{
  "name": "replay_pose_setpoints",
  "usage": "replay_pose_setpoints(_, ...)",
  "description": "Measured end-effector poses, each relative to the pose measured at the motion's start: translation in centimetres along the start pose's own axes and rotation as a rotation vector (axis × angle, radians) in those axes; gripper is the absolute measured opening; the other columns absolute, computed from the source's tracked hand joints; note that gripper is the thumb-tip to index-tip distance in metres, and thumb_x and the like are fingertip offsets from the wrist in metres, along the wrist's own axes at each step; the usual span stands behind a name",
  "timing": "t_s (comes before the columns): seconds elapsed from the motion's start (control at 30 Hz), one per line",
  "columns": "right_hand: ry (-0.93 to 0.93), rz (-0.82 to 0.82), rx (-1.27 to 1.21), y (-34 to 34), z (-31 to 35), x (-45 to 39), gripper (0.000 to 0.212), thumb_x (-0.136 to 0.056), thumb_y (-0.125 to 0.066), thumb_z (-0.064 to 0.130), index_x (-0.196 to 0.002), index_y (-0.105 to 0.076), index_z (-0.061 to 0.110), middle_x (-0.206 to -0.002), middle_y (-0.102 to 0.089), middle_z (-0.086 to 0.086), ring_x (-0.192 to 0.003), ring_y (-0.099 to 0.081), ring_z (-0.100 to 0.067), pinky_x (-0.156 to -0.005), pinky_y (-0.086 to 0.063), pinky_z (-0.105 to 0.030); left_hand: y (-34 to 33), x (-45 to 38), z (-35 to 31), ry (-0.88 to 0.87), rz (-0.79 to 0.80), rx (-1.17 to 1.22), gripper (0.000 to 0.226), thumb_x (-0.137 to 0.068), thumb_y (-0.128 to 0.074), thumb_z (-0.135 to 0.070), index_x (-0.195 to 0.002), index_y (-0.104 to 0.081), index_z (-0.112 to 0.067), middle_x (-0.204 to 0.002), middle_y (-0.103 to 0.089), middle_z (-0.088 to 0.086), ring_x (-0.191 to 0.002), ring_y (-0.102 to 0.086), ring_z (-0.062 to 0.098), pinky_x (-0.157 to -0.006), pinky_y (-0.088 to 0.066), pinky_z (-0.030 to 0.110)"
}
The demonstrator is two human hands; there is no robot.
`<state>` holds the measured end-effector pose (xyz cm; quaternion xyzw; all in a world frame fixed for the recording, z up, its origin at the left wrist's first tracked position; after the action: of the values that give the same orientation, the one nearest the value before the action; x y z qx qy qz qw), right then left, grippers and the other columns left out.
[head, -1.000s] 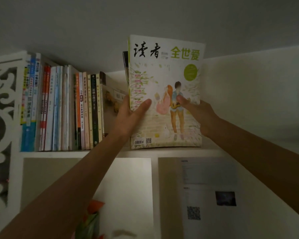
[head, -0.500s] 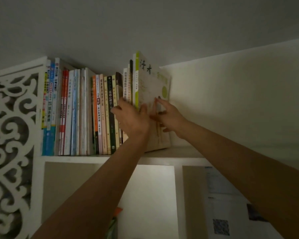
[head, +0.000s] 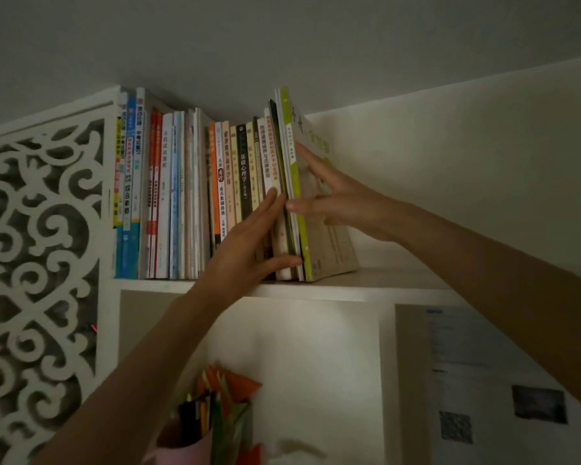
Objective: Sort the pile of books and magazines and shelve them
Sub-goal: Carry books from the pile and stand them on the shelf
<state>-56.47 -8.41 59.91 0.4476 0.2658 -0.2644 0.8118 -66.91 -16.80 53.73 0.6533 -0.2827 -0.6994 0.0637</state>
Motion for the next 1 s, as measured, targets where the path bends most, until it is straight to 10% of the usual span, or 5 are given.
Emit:
replay_pose_setpoints(0.27, 0.059, 0.031, 0.115, -1.6, -0.7, -1.5, 0.106, -0.072, -0.074, 0.033, -0.148, 0.000, 0.040, -0.158, -0.012, 0.008, -0.143, -0.020, -0.013, -0.112, -0.031, -0.049, 0.0, 0.0, 1.1, 0.041, 0.003, -0.313, 0.104, -0.066, -0.043, -0.077, -0.146, 0.000, -0.027, -0.145, 0.007, -0.019, -0.143, 0.004, 0.014, -0.113, 0.005, 0.042)
replay_pose_setpoints(0.47, -0.093, -0.236, 0.382, -0.3, -0.3, 3.4, 0.066, -0.089, -0.057, 0.041, -0.146, -0.028, 0.025, -0.153, -0.027, 0.004, -0.136, -0.029, -0.008, -0.107, -0.026, -0.020, 0.4, 2.3, -0.5, 0.050, -0.076, -0.191, 0.078, -0.084, -0.057, -0.050, -0.146, -0.024, -0.017, -0.153, -0.025, 0.001, -0.141, -0.017, 0.026, -0.115, -0.014, 0.046)
replay_pose_setpoints(0.6, -0.133, -0.480, 0.428, 2.4, 1.8, 13.5, 0.020, -0.091, -0.060, 0.028, -0.110, -0.061, 0.025, -0.114, -0.061, 0.008, -0.094, -0.058, -0.001, -0.080, -0.042, -0.012, -0.7, 6.2, -5.3, -0.126, -0.170, 0.096, 0.044, -0.086, -0.051, -0.042, -0.118, -0.058, -0.011, -0.113, -0.053, -0.008, -0.109, -0.049, 0.009, -0.092, -0.036, 0.020)
replay_pose_setpoints(0.77, -0.284, -0.573, 0.479, 2.1, 2.6, 29.3, 0.017, -0.090, -0.054, 0.001, -0.095, -0.064, 0.014, -0.093, -0.062, 0.014, -0.081, -0.057, 0.003, -0.072, -0.043, -0.010, -10.3, 11.1, -12.7, -0.212, 0.185, 0.422, 0.028, -0.088, -0.048, -0.040, -0.102, -0.063, -0.020, -0.100, -0.063, -0.010, -0.093, -0.058, 0.003, -0.082, -0.042, 0.017)
replay_pose_setpoints(1.0, -1.041, -0.516, 0.507, 0.3, -4.3, 56.0, 0.012, -0.089, -0.059, 0.009, -0.101, -0.063, 0.012, -0.095, -0.055, -0.007, -0.067, -0.055, 0.003, -0.057, -0.037, -0.006, -28.8, 23.5, -24.9, -0.112, 0.780, 0.756, 0.034, -0.084, -0.051, -0.038, -0.106, -0.065, -0.017, -0.102, -0.061, -0.006, -0.094, -0.055, 0.004, -0.076, -0.035, 0.002)
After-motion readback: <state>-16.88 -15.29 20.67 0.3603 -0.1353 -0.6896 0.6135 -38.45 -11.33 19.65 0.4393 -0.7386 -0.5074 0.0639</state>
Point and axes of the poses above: each hand's wrist, its own x-axis away from the middle knuckle, its own y-axis out of the back of the hand, z = x × y, the point moved 6 cm from there along -x, towards the middle knuckle
